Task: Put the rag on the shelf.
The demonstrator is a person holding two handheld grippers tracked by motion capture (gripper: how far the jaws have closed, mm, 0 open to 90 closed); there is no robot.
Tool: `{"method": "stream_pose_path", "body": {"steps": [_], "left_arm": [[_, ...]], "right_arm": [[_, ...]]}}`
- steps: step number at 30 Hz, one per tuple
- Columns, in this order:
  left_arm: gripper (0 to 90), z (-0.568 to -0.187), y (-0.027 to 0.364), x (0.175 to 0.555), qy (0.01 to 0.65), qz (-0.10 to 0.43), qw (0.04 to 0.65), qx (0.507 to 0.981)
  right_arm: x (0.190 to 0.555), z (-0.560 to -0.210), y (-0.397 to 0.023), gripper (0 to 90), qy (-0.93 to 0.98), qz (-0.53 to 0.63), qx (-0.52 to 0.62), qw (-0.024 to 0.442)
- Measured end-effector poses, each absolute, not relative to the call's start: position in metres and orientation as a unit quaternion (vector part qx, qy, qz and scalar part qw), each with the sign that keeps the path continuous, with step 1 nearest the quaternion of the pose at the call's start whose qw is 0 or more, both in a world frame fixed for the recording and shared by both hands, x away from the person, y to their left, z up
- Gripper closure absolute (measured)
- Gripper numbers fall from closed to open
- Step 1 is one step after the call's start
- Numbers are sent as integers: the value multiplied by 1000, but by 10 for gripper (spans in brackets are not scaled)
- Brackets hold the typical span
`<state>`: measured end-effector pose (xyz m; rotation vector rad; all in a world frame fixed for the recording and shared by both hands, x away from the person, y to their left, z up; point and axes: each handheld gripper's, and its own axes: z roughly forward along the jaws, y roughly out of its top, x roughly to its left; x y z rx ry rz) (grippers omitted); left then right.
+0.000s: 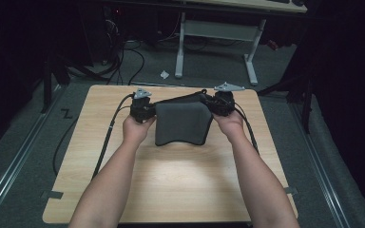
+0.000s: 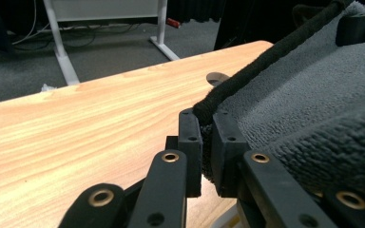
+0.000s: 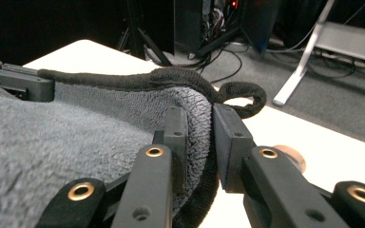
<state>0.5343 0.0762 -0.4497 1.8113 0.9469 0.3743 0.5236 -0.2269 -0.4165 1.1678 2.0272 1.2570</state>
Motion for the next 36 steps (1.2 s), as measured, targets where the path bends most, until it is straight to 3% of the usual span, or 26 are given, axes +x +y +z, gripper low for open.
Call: {"method": "stream_pose_path", "body": {"steps": [27, 30, 34, 36], "left_arm": [[836, -470, 78, 522, 388, 135, 492, 767], [809, -470, 79, 522, 392, 126, 493, 766], [697, -470, 81, 523, 405, 128, 485, 764], [707, -470, 81, 523, 403, 132, 480, 768]], "right_arm": [[521, -447, -235, 750, 727, 480, 453, 188], [521, -447, -237, 689, 724, 479, 459, 189], [523, -447, -244, 559, 712, 473, 481, 194], [524, -446, -246, 536, 710, 470, 485, 200]]}}
